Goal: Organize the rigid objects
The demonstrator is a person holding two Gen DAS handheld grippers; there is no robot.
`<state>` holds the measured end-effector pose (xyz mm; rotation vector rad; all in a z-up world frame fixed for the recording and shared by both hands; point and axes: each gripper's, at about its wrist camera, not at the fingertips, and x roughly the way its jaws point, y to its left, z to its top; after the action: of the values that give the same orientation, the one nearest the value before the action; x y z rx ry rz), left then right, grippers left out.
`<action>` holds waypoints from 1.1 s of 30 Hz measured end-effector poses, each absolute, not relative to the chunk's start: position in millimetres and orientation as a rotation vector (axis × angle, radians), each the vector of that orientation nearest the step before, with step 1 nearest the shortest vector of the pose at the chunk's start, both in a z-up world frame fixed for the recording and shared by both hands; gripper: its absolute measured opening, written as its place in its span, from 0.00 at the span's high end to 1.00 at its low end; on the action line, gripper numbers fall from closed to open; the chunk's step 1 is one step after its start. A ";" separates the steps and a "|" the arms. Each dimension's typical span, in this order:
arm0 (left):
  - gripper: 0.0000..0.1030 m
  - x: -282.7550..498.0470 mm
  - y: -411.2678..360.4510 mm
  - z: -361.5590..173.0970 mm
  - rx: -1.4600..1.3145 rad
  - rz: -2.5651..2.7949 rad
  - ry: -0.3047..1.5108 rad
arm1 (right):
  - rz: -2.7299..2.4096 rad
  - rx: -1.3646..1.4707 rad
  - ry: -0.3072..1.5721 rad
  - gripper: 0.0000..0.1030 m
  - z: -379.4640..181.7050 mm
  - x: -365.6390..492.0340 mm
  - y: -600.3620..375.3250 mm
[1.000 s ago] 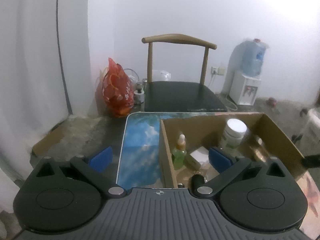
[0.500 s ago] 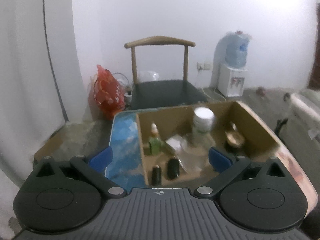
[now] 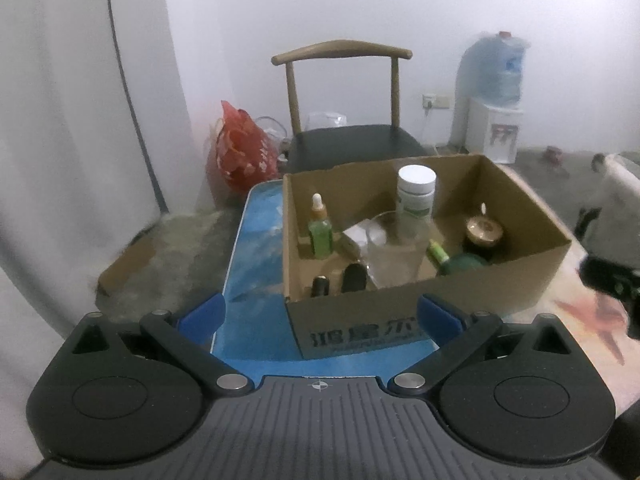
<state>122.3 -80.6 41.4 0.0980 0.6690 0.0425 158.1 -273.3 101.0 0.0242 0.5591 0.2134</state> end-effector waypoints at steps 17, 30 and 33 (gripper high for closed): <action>0.00 161.8 -76.7 29.7 0.065 0.085 0.685 | 0.250 -0.008 0.627 0.00 86.7 205.8 -240.0; 0.00 171.7 -83.1 22.7 0.072 0.066 0.708 | 0.240 -0.019 0.669 0.00 76.0 220.9 -237.6; 0.00 171.6 -84.2 23.0 0.074 0.068 0.708 | 0.242 -0.015 0.671 0.00 75.7 220.9 -239.4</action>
<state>171.6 -84.2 23.0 0.0745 0.7079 0.0682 220.9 -239.4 75.7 -0.0150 0.6710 0.2418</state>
